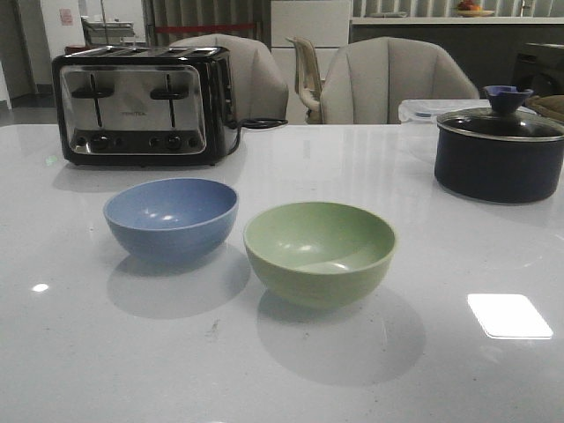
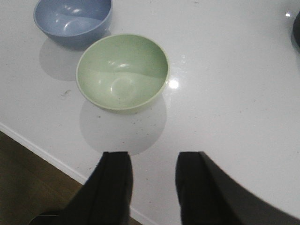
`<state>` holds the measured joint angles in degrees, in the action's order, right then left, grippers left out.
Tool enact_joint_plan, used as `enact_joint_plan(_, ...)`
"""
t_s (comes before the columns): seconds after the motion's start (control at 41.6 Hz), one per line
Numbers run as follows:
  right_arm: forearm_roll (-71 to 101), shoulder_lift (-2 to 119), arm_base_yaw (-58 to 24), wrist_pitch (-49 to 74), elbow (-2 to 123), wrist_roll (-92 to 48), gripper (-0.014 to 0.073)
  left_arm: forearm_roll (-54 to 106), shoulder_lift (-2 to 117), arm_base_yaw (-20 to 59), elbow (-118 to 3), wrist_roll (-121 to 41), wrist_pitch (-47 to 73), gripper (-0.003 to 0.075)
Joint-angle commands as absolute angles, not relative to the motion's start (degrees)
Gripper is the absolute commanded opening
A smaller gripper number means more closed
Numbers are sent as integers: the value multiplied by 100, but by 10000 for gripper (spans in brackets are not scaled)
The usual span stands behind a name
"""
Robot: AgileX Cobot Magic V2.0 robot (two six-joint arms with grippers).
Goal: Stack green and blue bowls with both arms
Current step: 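Lower the left gripper onto the rim of the light blue bowl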
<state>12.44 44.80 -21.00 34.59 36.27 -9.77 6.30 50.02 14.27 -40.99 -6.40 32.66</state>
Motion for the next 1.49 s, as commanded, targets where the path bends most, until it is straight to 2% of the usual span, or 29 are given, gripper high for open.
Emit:
enact_joint_plan(0.0,1256,4431,-2101,3122,3784,-1052,369,713,5663,1626,-4674,-609,2841,332)
enact_joint_plan(0.456,1256,4431,-2101,3122,3784,-1052,369,713,8881,1718,-6665,-609,2854,345)
enact_joint_plan(0.529,1256,4431,-2101,3122,3784,-1052,369,713,9285,1718,-6948,-609,2863,395)
enact_joint_plan(0.649,1256,4431,-2101,3122,3784,-1052,369,713,9903,1718,-7420,-609,2863,536)
enact_joint_plan(0.793,1256,4431,-2101,3122,3784,-1052,369,713,10524,1718,-7822,-609,2852,540)
enact_joint_plan(1.033,1256,4431,-2101,3122,3784,-1052,369,713,10940,1718,-7977,-609,2874,452)
enact_joint_plan(1.393,1256,4431,-2101,3122,3784,-1052,369,713,10949,1718,-7977,-609,3089,101)
enact_joint_plan(1.465,1256,4431,-2101,3122,3784,-1052,369,713,10949,1718,-7977,-609,3133,104)
